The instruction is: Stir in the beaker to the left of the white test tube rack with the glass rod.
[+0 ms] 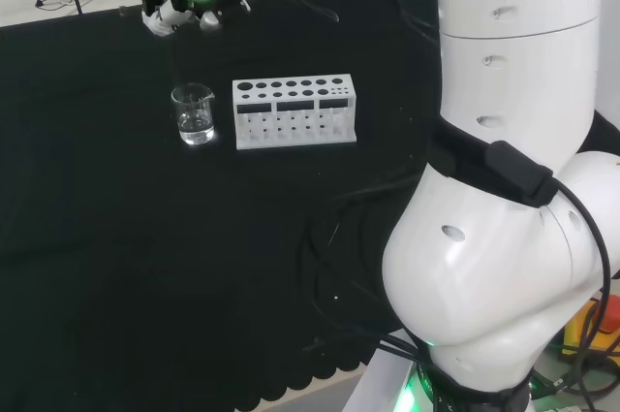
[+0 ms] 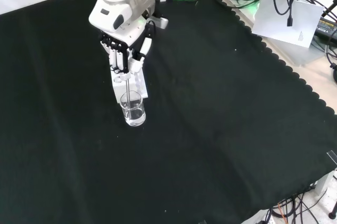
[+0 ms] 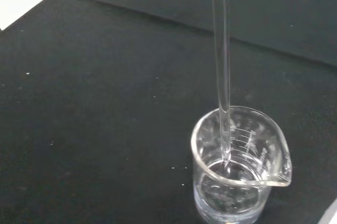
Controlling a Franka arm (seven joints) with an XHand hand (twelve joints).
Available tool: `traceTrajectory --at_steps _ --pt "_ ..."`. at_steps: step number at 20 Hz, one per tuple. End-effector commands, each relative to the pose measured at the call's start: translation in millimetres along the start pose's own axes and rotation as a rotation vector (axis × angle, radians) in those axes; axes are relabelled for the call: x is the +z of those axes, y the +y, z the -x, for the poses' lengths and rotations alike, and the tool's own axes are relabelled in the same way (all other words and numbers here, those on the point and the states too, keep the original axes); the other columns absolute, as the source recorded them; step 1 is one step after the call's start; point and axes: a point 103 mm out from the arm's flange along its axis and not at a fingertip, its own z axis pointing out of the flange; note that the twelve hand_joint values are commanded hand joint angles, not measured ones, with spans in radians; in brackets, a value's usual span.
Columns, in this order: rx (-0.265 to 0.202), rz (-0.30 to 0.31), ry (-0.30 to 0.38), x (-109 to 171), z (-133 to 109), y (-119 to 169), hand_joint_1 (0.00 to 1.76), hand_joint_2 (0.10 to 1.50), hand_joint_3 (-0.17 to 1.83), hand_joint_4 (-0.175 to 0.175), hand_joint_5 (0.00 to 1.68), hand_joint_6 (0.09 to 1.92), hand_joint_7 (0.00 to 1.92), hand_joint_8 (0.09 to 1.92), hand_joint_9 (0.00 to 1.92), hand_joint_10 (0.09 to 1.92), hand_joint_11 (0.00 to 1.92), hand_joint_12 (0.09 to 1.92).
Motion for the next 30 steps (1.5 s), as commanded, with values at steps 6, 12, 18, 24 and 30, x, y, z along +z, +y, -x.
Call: traceTrajectory --at_steps 6,12,18,24,30 --pt "0.058 -0.013 0.01 -2 24 -33 1.31 1.11 -0.17 -0.175 1.43 0.09 1.1 1.14 1.54 0.95 1.67 0.63" --pt "0.01 -0.008 0.001 -7 -10 -33 1.31 1.11 -0.17 -0.175 1.43 0.09 1.1 1.14 1.54 0.95 1.67 0.63" --pt "-0.037 -0.002 0.001 -10 -40 -19 1.31 1.11 -0.17 -0.175 1.43 0.09 1.1 1.14 1.54 0.95 1.67 0.63" --pt "-0.007 0.002 -0.011 -10 -18 -11 1.31 1.11 -0.17 -0.175 1.43 0.09 1.1 1.14 1.54 0.95 1.67 0.63" --pt "0.012 0.002 -0.025 -11 -4 -17 1.31 1.11 -0.17 -0.175 1.43 0.09 1.1 1.14 1.54 0.95 1.67 0.63"
